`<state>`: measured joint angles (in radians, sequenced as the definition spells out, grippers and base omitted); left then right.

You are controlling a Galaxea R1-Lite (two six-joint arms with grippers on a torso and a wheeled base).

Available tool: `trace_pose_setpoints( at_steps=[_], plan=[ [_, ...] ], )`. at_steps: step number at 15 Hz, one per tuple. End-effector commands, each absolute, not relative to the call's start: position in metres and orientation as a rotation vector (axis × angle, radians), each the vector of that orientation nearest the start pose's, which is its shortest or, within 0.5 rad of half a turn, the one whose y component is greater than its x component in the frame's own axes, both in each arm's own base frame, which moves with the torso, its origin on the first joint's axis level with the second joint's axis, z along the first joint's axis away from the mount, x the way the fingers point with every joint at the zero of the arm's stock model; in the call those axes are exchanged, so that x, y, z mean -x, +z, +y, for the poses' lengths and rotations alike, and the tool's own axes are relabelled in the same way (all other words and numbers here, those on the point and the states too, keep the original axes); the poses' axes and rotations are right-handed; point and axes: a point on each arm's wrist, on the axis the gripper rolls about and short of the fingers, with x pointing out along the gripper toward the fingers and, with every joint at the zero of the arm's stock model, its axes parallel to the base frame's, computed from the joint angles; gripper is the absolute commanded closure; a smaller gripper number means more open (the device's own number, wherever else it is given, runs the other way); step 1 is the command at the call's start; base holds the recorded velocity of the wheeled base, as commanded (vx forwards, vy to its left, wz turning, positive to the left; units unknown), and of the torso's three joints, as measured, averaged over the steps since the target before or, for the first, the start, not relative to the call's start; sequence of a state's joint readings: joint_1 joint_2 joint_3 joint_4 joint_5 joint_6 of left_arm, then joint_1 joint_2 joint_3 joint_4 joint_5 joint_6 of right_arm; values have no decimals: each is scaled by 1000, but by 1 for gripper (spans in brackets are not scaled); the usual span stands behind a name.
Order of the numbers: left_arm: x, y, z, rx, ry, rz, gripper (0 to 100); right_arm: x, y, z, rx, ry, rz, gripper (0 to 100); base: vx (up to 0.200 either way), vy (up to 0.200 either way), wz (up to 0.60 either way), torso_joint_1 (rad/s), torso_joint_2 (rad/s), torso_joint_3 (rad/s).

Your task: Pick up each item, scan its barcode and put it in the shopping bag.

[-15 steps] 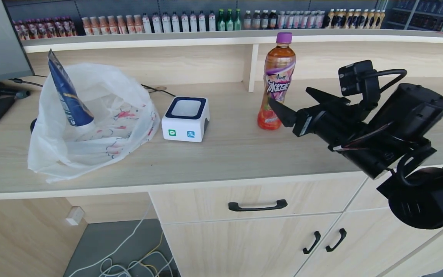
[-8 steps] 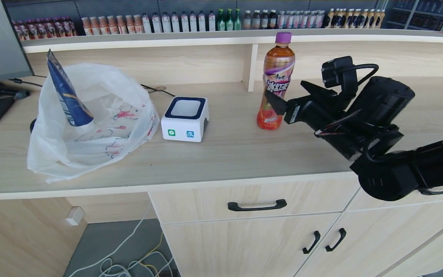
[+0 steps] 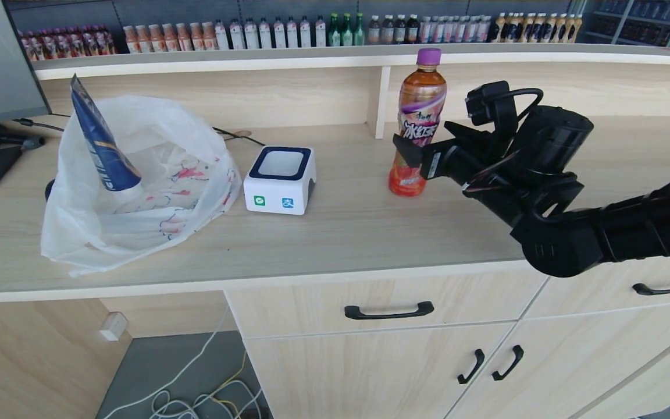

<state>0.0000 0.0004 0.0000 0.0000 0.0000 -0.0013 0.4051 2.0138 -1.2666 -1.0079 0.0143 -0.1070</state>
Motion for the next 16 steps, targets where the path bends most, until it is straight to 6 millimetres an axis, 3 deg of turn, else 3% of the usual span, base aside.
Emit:
trace_pose_setpoints(
  at_steps=[1, 8, 16],
  plan=[
    [23, 75, 0, 2, 0, 0, 100, -379, 237, 164, 52, 406, -289, 0, 0, 0, 0, 0, 0, 0],
    [23, 75, 0, 2, 0, 0, 100, -393, 241, 178, 49, 419, -291, 0, 0, 0, 0, 0, 0, 0],
    [23, 75, 0, 2, 0, 0, 100, -395, 246, 181, 50, 422, -291, 0, 0, 0, 0, 0, 0, 0]
  ],
)
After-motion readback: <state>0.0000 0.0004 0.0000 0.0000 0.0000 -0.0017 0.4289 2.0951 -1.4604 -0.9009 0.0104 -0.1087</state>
